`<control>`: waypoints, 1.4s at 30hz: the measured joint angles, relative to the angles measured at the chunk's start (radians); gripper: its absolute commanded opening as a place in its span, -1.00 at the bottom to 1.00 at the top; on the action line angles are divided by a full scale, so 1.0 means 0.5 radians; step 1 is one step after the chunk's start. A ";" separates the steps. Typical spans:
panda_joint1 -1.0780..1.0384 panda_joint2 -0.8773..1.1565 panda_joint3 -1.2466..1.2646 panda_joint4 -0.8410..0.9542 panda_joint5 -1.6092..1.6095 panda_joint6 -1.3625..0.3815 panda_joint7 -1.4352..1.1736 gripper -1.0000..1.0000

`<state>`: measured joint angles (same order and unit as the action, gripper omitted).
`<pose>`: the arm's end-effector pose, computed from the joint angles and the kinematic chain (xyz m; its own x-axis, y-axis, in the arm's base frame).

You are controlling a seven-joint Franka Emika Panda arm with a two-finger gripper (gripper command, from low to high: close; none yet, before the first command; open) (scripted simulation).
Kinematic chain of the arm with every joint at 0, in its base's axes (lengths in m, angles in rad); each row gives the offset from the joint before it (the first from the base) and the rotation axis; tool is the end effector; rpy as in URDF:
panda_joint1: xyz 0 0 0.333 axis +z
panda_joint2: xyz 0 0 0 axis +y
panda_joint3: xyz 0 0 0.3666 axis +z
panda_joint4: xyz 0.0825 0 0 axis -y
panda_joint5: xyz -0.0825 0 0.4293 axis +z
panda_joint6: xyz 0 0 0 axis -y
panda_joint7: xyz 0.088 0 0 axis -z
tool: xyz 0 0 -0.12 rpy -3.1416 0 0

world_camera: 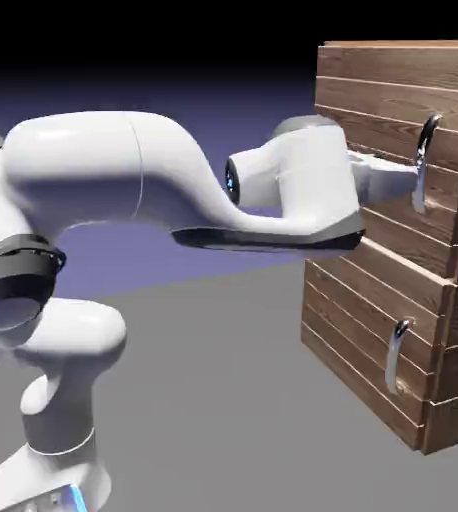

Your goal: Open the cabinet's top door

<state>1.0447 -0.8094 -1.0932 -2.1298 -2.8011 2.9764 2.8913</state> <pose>0.4950 -0.1338 0.5953 0.0323 -0.7064 0.7071 0.0323 -0.7063 -0.7071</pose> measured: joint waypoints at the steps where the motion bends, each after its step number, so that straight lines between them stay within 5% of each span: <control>1: 0.076 0.020 -0.055 0.054 -0.005 -0.003 0.002 0.00; 5: 0.359 0.095 -0.258 0.254 -0.023 -0.015 0.011 0.00; 6: 0.407 0.108 -0.293 0.289 -0.027 -0.017 0.012 -1.00; 27: -0.942 0.047 0.911 -0.672 0.798 -0.645 -0.207 -1.00; 32: -1.303 0.132 1.217 -0.707 0.837 -0.560 -0.020 -1.00; 42: -1.617 -0.270 1.853 -1.146 1.701 -1.041 -0.455 -1.00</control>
<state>0.2362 -0.9444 -0.1666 -2.7030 -1.9507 2.4561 2.6638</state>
